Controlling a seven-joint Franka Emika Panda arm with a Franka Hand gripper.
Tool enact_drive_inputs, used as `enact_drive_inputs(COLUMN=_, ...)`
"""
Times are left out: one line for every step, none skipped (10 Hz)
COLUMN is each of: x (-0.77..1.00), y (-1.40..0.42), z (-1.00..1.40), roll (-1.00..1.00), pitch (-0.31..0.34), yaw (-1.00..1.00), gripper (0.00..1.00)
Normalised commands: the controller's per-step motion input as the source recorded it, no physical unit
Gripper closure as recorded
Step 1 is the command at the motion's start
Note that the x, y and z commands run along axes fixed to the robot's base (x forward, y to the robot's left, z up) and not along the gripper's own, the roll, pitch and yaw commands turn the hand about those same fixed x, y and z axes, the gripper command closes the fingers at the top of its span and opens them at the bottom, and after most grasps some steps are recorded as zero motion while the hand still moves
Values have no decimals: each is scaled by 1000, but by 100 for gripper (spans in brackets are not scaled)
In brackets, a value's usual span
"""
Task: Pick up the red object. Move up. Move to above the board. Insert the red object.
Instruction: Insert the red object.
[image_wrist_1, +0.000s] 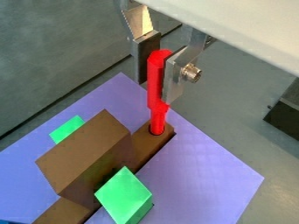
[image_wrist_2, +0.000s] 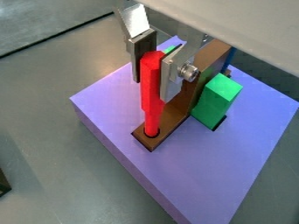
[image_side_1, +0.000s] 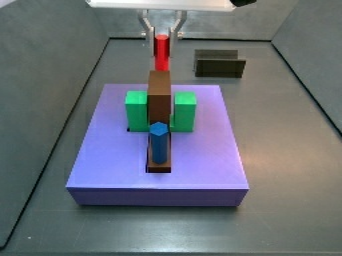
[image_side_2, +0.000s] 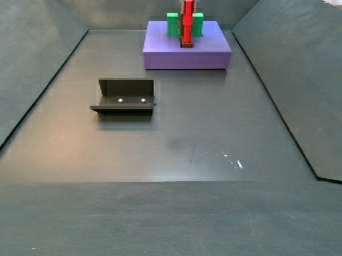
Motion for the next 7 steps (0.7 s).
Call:
enact_drive_inputs(x=0, y=0, z=-97, roll=-36, pitch=0, yaw=0, gripper=100)
enact_drive_inputs(x=9, y=0, z=-214, roll=0, pitch=0, yaw=0, gripper=100)
enact_drive_inputs(x=0, y=0, z=-289, roll=0, pitch=-9, yaw=0, gripper=100)
enact_drive_inputs(x=63, y=0, z=-354, roll=0, pitch=-4, yaw=0, gripper=100)
enact_drive_inputs(x=134, y=0, z=-383, roll=31, pitch=-1, yaw=0, gripper=100)
enact_drive_inputs(x=80, y=0, z=-366, roll=46, pitch=0, yaw=0, gripper=100)
enact_drive_inputs(x=40, y=0, z=-320, roll=86, pitch=0, yaw=0, gripper=100)
